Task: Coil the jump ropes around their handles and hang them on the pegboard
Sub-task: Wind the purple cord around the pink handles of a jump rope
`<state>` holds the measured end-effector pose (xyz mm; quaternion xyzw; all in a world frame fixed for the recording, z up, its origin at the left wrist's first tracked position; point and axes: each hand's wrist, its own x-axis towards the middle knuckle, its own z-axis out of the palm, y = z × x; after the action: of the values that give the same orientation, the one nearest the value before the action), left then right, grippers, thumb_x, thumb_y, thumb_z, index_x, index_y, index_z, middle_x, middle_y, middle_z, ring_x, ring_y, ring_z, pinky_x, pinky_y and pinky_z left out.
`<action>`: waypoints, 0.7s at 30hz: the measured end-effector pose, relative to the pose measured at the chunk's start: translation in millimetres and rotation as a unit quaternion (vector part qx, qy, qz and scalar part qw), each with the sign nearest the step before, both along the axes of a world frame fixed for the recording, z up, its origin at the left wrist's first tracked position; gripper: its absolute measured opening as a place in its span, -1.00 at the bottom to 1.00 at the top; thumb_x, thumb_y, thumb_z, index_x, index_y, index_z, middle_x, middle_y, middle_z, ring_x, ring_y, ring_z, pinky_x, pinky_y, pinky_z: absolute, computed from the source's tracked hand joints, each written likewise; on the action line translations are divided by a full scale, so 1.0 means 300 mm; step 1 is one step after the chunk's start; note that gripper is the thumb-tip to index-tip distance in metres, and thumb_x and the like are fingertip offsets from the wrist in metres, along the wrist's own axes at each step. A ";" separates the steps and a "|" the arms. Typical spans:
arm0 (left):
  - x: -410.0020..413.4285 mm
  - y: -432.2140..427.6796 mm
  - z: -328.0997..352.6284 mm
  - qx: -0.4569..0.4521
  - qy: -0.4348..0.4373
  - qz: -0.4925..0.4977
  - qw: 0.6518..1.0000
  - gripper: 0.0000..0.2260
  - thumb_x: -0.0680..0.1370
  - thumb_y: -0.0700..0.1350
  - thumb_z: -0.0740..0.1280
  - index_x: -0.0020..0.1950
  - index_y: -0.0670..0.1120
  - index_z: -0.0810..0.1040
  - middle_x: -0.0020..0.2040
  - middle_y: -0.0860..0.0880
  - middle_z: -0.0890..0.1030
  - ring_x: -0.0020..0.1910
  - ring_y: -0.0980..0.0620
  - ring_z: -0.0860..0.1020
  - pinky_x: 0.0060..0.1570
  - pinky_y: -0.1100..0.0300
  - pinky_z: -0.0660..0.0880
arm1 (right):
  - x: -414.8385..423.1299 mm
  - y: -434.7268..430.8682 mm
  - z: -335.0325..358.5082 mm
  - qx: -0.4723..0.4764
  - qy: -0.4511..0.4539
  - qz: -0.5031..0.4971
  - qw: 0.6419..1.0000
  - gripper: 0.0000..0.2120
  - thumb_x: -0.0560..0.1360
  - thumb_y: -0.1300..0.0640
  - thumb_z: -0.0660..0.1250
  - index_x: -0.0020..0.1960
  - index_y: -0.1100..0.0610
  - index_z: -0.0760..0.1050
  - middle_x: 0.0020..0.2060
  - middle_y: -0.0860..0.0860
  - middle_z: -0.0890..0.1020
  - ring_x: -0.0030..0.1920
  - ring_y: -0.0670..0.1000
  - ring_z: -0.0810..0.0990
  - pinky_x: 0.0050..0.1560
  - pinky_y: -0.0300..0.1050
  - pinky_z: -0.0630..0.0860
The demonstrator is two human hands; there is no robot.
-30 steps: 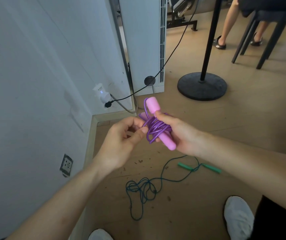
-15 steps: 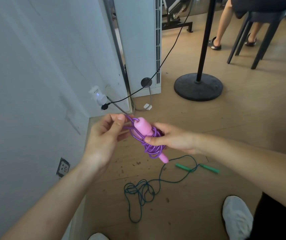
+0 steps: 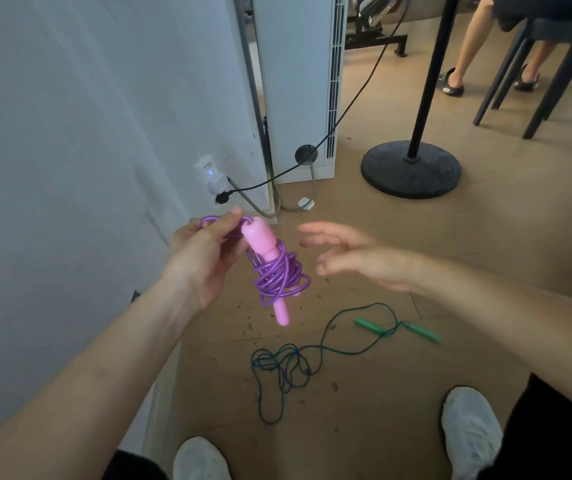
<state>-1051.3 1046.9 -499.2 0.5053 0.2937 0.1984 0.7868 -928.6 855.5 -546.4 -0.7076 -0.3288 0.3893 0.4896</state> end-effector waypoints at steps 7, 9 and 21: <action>-0.005 -0.027 0.014 -0.087 -0.016 -0.043 0.995 -0.84 0.44 -0.10 0.48 -0.18 -0.15 0.56 -0.32 -0.05 0.67 -0.19 -0.01 0.71 -0.19 0.27 0.63 | -0.065 0.030 -0.051 -0.033 -0.026 0.061 0.997 0.01 0.31 0.28 0.60 0.58 -0.01 0.11 0.35 0.06 0.51 0.20 0.02 0.63 0.28 0.06 0.54; -0.007 -0.034 0.015 -0.084 -0.013 -0.060 0.995 -0.83 0.42 -0.07 0.48 -0.20 -0.12 0.55 -0.33 -0.03 0.67 -0.17 0.01 0.71 -0.14 0.28 0.63 | -0.075 0.039 -0.040 0.000 -0.038 0.028 0.999 -0.17 0.32 0.36 0.57 0.48 0.04 0.31 0.23 0.03 0.62 0.22 -0.03 0.61 0.26 0.01 0.55; -0.011 -0.034 -0.034 0.055 0.034 -0.085 0.994 -0.63 0.49 -0.37 0.43 -0.32 -0.09 0.31 -0.37 -0.06 0.65 -0.23 -0.02 0.74 -0.23 0.29 0.64 | -0.053 0.033 -0.015 0.031 0.086 0.036 0.995 -0.15 0.23 0.35 0.31 0.49 -0.06 0.30 0.21 0.22 0.55 0.08 0.11 0.57 0.38 0.17 0.40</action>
<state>-1054.5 1036.7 -509.4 0.5775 0.2648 0.1291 0.7614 -944.6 865.2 -550.8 -0.6436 -0.3225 0.4562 0.5231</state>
